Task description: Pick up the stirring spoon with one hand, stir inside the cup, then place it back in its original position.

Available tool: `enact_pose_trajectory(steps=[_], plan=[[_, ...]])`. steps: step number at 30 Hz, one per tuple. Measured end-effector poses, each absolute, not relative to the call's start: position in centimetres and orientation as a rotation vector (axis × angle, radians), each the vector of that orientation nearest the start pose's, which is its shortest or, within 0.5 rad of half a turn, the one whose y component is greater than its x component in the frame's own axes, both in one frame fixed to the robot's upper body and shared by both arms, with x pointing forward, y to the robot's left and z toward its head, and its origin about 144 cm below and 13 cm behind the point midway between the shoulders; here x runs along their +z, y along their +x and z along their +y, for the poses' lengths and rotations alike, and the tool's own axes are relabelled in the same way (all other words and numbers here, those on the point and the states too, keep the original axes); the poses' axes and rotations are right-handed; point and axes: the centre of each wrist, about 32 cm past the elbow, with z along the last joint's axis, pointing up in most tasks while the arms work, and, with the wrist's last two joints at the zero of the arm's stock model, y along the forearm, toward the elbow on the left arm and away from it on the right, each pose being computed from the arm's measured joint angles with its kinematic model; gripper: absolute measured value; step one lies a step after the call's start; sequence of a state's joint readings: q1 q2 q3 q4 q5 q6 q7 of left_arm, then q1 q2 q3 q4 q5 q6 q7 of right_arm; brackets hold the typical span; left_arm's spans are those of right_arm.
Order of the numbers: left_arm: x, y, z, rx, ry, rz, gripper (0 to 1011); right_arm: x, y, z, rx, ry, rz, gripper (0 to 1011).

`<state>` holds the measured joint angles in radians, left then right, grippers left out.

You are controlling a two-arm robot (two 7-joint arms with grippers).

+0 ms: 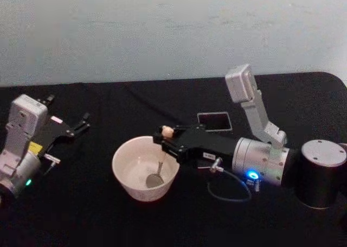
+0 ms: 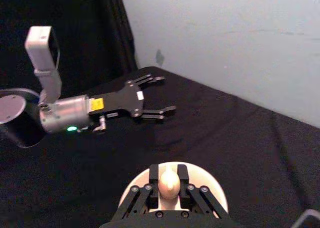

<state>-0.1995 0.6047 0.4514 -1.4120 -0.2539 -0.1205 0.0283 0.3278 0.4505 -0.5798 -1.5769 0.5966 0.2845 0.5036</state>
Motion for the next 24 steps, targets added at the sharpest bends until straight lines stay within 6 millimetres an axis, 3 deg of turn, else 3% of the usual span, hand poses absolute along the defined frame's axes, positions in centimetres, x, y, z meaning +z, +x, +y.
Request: enact_pose_trajectory(steps=[10, 24], plan=[[114.0, 48.9, 31.0, 1.248, 0.304, -0.285, 1001, 119.6, 50.1, -17.5, -0.533, -0.127, 0.190, 215], [114.0, 48.9, 31.0, 1.248, 0.304, -0.285, 1001, 119.2, 52.3, -14.9, -0.609, -0.110, 0.193, 215]])
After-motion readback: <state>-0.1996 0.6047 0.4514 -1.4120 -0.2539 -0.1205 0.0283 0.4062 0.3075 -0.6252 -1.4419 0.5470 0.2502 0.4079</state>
